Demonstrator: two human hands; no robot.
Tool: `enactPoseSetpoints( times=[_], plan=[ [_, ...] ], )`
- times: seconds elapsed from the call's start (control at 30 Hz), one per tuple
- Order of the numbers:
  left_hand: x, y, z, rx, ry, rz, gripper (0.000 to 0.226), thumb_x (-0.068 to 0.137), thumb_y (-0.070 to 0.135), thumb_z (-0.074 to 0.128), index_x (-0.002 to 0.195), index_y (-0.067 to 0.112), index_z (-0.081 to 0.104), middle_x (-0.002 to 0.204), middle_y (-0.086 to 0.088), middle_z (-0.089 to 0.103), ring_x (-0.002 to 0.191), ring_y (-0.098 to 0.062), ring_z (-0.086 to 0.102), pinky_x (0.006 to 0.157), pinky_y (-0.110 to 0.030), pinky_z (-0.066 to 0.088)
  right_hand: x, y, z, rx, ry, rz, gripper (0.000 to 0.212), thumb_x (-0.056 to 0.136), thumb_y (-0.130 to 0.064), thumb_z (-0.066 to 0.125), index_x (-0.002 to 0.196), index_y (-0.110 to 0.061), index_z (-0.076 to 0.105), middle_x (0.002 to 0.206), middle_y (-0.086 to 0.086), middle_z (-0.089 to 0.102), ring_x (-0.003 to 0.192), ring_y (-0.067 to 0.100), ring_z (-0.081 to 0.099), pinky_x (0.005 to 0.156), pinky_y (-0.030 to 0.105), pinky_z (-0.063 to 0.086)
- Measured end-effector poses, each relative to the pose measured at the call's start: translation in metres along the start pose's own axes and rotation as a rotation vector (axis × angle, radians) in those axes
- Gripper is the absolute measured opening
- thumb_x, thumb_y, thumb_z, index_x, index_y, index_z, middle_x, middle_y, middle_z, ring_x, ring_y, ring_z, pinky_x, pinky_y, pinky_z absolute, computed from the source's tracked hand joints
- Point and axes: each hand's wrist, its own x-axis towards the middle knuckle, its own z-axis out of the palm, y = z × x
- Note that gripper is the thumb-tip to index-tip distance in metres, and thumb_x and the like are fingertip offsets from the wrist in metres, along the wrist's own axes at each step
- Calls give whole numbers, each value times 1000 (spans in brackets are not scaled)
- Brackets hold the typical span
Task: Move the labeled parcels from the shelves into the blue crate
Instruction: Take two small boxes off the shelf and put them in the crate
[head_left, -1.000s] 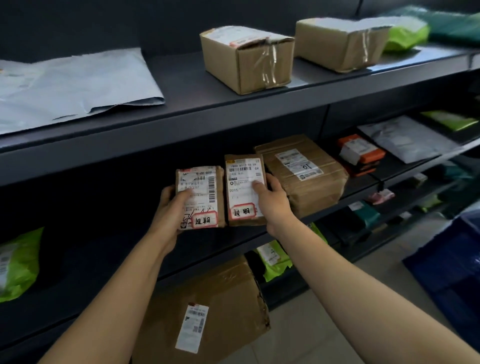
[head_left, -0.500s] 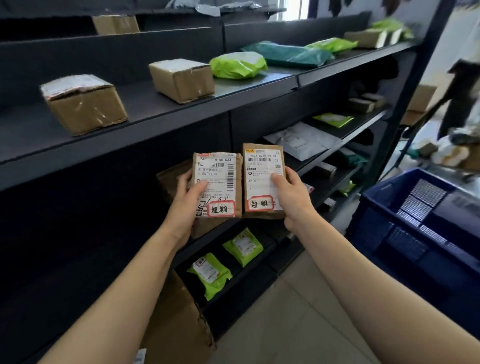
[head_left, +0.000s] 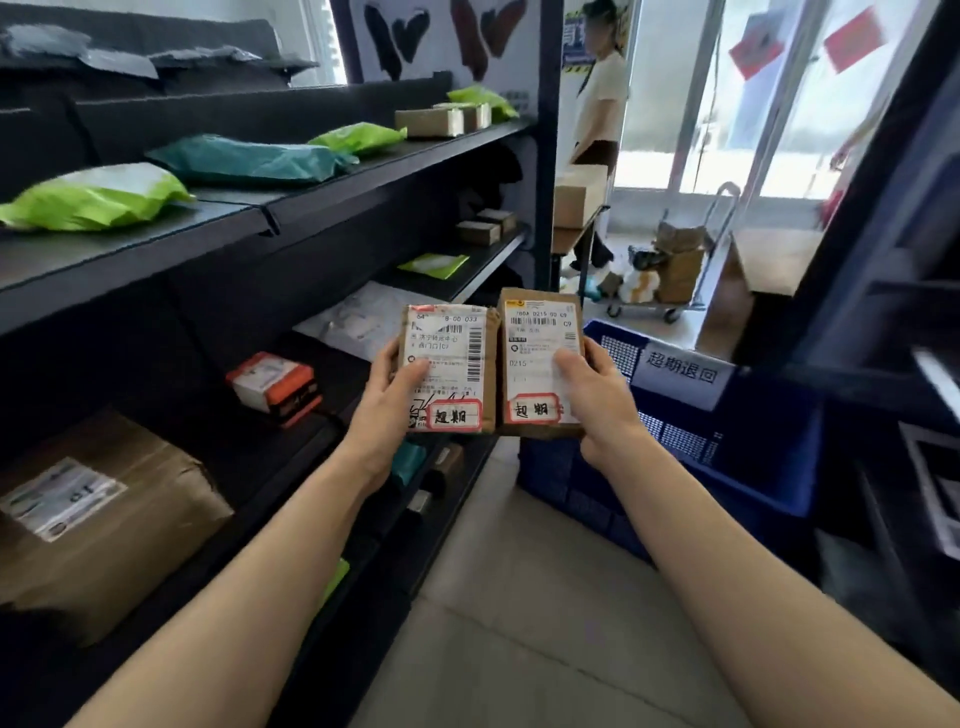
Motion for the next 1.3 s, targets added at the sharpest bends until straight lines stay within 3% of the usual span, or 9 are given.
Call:
enactPoseSetpoints(
  times=[0.13, 0.2, 0.3, 0.53, 0.77, 0.87, 1.1, 1.3],
  plan=[
    [37, -6, 54, 25, -133, -16, 42, 95, 27, 47, 135, 32, 38, 113, -7, 66, 84, -15, 70, 58, -23, 55, 22, -17, -46, 65, 109, -6, 40, 93, -22, 55, 131, -25, 46, 109, 6, 71, 92, 25, 72, 77, 48, 60],
    [56, -12, 74, 43, -177, -10, 43, 94, 28, 47, 136, 31, 38, 117, -7, 66, 92, -19, 70, 69, -31, 57, 33, -20, -64, 64, 158, -5, 46, 92, -24, 56, 136, -28, 44, 108, 6, 72, 90, 25, 73, 75, 47, 61],
    [89, -19, 110, 25, -265, -22, 44, 95, 25, 46, 137, 30, 35, 118, -7, 65, 100, -23, 68, 82, -40, 57, 55, -29, -89, 77, 241, -24, 39, 93, -23, 55, 131, -27, 48, 108, 6, 72, 90, 24, 73, 75, 44, 61],
    [185, -26, 167, -26, -432, -50, 38, 96, 27, 44, 132, 35, 35, 117, -7, 64, 96, -22, 69, 68, -28, 59, 136, -54, -114, 98, 342, -86, 40, 94, -22, 53, 134, -25, 47, 111, 8, 70, 93, 25, 72, 74, 41, 61],
    [297, -28, 196, -18, -491, -49, 45, 96, 26, 44, 139, 32, 32, 119, -9, 64, 90, -17, 68, 62, -24, 57, 229, -69, -106, 126, 380, -90, 40, 94, -22, 53, 133, -25, 50, 106, 7, 72, 87, 22, 73, 69, 37, 61],
    [333, -34, 213, -17, -522, -59, 43, 97, 26, 44, 138, 31, 34, 120, -10, 64, 95, -19, 67, 67, -27, 56, 260, -75, -111, 121, 395, -78, 38, 95, -22, 51, 133, -26, 50, 106, 6, 71, 85, 20, 73, 67, 35, 62],
    [409, -52, 263, -3, -552, -83, 40, 96, 29, 45, 135, 33, 36, 119, -10, 65, 103, -25, 66, 82, -37, 55, 344, -86, -145, 71, 438, -60, 42, 95, -25, 51, 137, -29, 46, 111, 4, 71, 91, 21, 73, 81, 42, 60],
    [473, -74, 316, -4, -494, -135, 45, 96, 26, 45, 140, 29, 34, 119, -11, 65, 95, -23, 67, 71, -31, 56, 434, -90, -185, 113, 407, 14, 48, 95, -23, 52, 141, -28, 40, 109, 6, 71, 86, 21, 74, 71, 39, 62]
  ],
)
